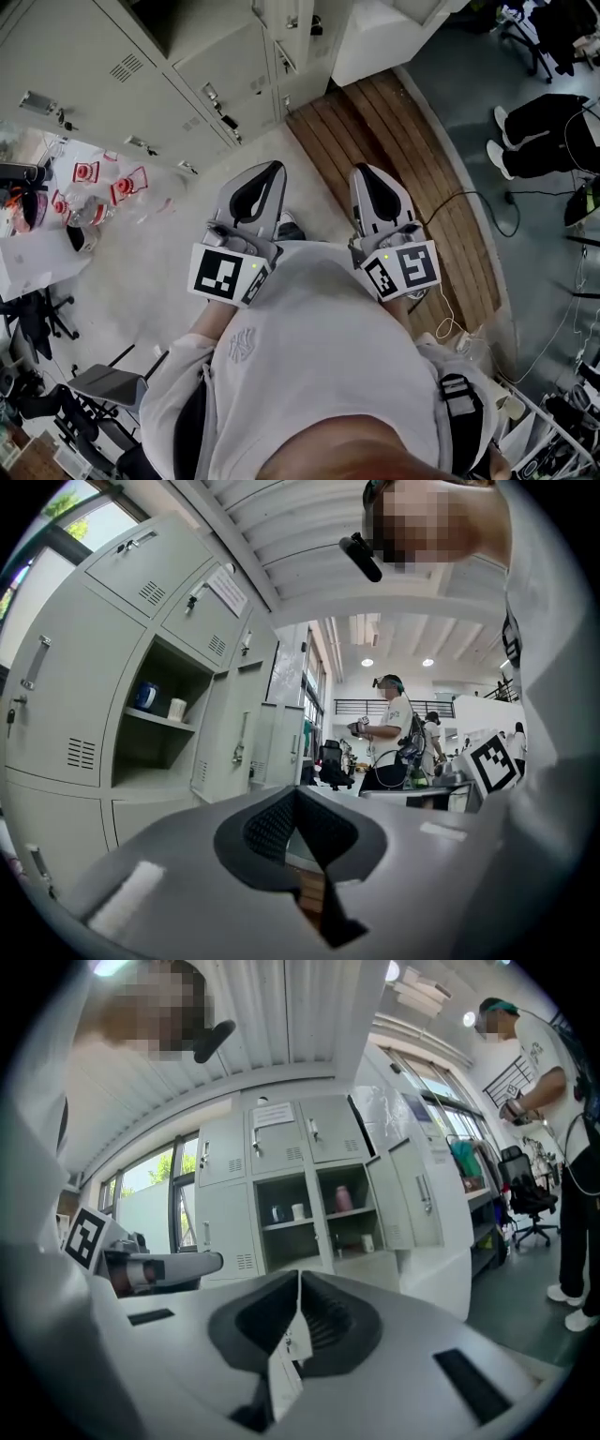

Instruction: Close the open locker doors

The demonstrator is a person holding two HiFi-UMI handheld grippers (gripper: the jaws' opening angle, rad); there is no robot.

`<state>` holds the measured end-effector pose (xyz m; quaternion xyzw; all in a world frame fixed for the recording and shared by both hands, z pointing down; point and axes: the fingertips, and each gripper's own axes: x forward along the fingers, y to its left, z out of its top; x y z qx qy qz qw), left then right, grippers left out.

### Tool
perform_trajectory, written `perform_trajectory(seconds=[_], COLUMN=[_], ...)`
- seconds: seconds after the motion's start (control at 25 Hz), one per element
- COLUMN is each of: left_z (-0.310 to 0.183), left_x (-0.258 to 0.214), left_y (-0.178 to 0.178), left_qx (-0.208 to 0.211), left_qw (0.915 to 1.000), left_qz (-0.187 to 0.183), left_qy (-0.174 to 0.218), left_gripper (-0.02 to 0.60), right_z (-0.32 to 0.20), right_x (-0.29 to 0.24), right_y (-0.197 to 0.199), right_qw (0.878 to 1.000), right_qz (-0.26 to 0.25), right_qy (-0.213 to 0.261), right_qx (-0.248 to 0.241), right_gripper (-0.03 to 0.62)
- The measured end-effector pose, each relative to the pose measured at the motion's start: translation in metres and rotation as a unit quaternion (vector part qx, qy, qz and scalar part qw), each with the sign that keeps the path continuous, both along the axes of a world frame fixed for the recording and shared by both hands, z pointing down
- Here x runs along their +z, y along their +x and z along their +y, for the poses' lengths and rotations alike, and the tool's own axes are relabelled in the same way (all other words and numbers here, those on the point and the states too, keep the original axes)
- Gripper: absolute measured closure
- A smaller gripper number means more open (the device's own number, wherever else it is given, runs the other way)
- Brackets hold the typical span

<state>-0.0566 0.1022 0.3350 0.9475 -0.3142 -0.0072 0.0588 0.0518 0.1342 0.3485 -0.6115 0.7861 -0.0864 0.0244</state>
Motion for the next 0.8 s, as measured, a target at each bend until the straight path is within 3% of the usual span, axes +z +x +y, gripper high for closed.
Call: perform_trajectory(seconds=[0.36,0.56,0.68,0.8], left_z=[-0.070,-0.097,-0.121,-0.145], left_x=[0.000,0.006,0.001,-0.014], left_y=[-0.023,-0.022,-0.018,-0.012], left_qx=[-0.062,-0.097,-0.125,-0.156], left_qw=[0.9980,0.9953,0.9922,0.9876], left_qz=[0.004,0.000,0.000,0.004], left_qy=[-0.003,-0.008,-0.001,0.016], left_gripper=[0.580,0.580,0.580,0.580], right_z=[-0.077,-0.121,-0.156,-0.190], right_x=[0.003,-0.012,-0.039,-0.068], right_y=[-0.003,0.011,0.025,0.027], right_qw=[0.999,0.996,0.990,0.976], right_qz=[0.003,0.026,0.014,-0.010], right_qy=[-0.004,0.032,0.076,0.106], right_qx=[-0.042,-0.077,-0.119,-0.190], right_gripper=[0.582,0.582,0.582,0.580])
